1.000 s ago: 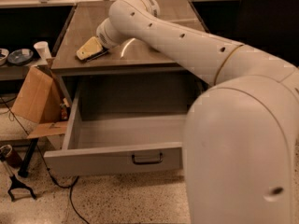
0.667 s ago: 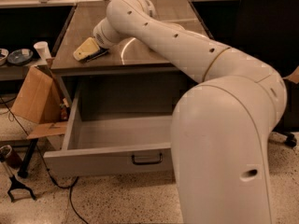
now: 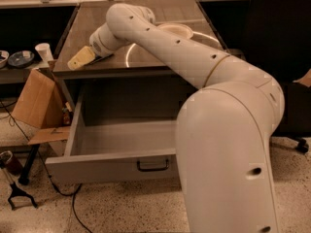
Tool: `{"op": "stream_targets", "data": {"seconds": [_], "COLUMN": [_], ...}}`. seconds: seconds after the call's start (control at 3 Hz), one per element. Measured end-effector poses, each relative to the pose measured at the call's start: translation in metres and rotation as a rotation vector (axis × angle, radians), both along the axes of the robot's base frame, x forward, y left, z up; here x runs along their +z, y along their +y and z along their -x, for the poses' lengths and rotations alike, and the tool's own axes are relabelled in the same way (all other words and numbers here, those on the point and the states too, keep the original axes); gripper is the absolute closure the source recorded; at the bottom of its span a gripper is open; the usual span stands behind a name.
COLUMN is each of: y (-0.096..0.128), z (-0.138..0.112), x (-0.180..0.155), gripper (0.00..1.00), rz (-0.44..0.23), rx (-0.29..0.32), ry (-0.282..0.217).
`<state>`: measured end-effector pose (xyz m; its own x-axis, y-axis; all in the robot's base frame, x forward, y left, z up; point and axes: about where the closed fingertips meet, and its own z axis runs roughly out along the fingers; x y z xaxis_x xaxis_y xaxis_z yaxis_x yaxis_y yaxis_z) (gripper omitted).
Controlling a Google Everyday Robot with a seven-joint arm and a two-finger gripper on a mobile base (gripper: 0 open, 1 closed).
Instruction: Place rxbar blueberry into top drawer
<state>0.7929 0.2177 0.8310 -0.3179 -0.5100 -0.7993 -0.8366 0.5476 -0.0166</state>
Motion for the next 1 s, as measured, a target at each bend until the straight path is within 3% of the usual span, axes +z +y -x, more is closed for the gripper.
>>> {"op": "stream_targets", "data": {"seconds": [0.33, 1.0], "y": [0.009, 0.004], "z": [0.009, 0.021], "x": [-0.010, -0.008], "gripper": [0.17, 0.64], "rz": [-0.007, -0.010], "rx": [0.040, 0.061], "ry": [0.023, 0.025]}}
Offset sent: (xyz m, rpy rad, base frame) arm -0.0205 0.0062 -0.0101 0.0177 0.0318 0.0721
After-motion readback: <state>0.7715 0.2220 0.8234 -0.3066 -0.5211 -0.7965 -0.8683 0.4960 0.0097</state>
